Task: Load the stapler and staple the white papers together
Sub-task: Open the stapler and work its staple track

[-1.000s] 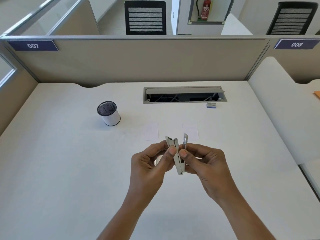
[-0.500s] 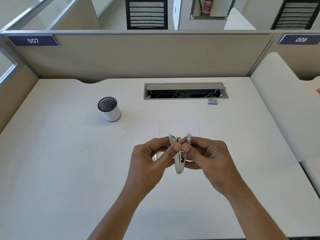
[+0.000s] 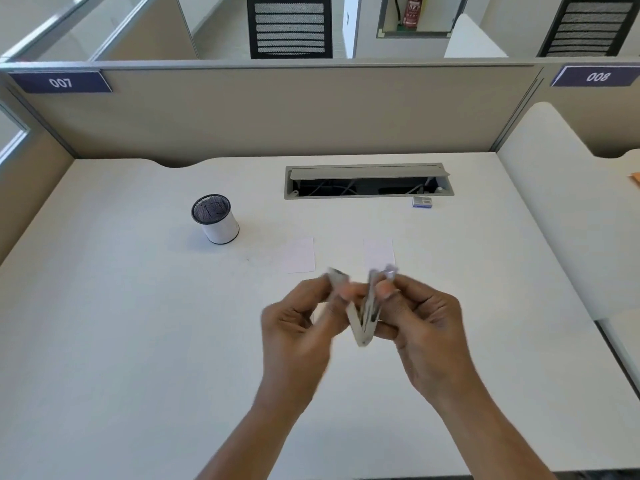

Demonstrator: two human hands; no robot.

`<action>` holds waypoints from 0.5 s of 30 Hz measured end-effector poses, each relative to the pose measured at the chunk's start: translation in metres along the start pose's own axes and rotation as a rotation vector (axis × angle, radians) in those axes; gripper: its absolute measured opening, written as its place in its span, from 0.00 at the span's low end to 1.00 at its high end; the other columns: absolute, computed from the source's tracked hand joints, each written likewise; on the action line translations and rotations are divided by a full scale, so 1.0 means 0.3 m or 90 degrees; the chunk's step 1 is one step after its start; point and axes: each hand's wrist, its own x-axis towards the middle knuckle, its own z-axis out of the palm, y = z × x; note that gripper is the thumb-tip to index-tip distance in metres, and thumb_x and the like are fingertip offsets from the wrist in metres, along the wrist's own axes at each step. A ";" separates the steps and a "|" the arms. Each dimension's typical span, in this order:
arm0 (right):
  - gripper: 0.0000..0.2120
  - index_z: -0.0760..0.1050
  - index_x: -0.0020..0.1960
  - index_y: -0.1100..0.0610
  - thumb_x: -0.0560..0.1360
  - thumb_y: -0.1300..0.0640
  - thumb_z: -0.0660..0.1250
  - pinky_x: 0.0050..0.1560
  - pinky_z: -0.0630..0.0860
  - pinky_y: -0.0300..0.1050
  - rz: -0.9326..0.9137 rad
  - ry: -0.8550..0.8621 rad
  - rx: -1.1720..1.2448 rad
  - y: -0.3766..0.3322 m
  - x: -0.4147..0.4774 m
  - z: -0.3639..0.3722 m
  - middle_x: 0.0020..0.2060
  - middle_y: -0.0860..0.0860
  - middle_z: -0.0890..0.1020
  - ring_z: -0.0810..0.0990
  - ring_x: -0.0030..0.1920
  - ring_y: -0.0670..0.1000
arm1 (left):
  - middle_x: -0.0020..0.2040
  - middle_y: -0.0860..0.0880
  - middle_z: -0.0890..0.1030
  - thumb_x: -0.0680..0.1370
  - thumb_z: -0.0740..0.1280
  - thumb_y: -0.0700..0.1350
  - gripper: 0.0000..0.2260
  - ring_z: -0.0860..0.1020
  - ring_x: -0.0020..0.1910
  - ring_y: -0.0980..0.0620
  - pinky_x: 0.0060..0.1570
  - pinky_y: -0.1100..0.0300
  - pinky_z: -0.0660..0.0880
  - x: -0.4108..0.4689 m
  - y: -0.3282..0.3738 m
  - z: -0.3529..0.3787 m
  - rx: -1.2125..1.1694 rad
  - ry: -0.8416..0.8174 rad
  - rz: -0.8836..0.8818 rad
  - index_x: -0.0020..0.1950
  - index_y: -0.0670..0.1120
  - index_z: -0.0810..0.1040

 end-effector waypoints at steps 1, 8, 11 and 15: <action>0.09 0.87 0.48 0.59 0.75 0.60 0.68 0.44 0.84 0.52 0.011 0.027 0.040 0.000 0.005 -0.006 0.47 0.63 0.87 0.88 0.48 0.63 | 0.40 0.44 0.81 0.74 0.72 0.42 0.06 0.80 0.43 0.49 0.43 0.56 0.82 0.005 0.006 0.000 -0.052 0.026 -0.032 0.46 0.46 0.89; 0.13 0.81 0.56 0.64 0.75 0.60 0.66 0.51 0.84 0.53 0.006 0.027 0.094 -0.013 0.025 -0.008 0.51 0.63 0.86 0.86 0.53 0.63 | 0.44 0.45 0.86 0.71 0.73 0.46 0.08 0.83 0.47 0.46 0.49 0.53 0.83 0.019 0.029 0.004 -0.088 0.032 -0.062 0.48 0.50 0.89; 0.13 0.80 0.57 0.65 0.76 0.61 0.66 0.53 0.83 0.52 0.003 0.024 0.131 -0.018 0.033 -0.014 0.53 0.64 0.86 0.86 0.55 0.63 | 0.49 0.46 0.88 0.72 0.75 0.46 0.08 0.86 0.53 0.48 0.52 0.53 0.83 0.019 0.032 -0.005 0.012 0.002 -0.041 0.50 0.49 0.89; 0.13 0.79 0.60 0.65 0.78 0.62 0.64 0.56 0.82 0.52 0.004 0.022 0.177 -0.016 0.036 -0.022 0.56 0.64 0.85 0.84 0.59 0.63 | 0.46 0.52 0.89 0.72 0.78 0.43 0.08 0.87 0.49 0.53 0.49 0.57 0.83 -0.004 0.019 0.005 0.167 -0.050 -0.029 0.50 0.46 0.89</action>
